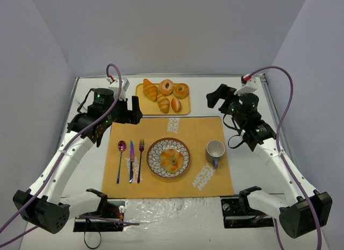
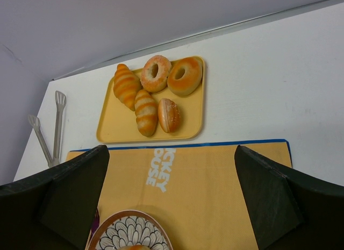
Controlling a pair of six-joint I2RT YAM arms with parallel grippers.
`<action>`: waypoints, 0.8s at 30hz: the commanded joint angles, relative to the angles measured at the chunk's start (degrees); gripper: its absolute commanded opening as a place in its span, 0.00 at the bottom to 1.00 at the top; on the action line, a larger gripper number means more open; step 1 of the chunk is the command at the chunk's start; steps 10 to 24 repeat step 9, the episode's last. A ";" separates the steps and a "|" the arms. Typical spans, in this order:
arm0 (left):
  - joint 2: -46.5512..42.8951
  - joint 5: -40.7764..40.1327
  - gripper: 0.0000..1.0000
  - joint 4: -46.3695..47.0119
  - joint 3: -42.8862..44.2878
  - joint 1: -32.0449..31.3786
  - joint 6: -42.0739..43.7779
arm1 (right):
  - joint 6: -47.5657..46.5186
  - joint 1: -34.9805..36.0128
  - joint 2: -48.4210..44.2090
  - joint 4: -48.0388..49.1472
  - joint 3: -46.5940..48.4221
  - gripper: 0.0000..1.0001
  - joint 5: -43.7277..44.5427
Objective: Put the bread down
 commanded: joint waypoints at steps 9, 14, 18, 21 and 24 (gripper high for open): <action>-2.03 0.30 0.83 4.34 0.83 -0.19 0.61 | -0.40 -0.16 -0.98 5.74 -0.51 1.00 0.91; -2.03 0.30 0.83 4.34 0.83 -0.19 0.61 | -0.40 -0.16 -0.98 5.74 -0.51 1.00 0.91; -2.03 0.30 0.83 4.34 0.83 -0.19 0.61 | -0.40 -0.16 -0.98 5.74 -0.51 1.00 0.91; -2.03 0.30 0.83 4.34 0.83 -0.19 0.61 | -0.40 -0.16 -0.98 5.74 -0.51 1.00 0.91; -2.03 0.30 0.83 4.34 0.83 -0.19 0.61 | -0.40 -0.16 -0.98 5.74 -0.51 1.00 0.91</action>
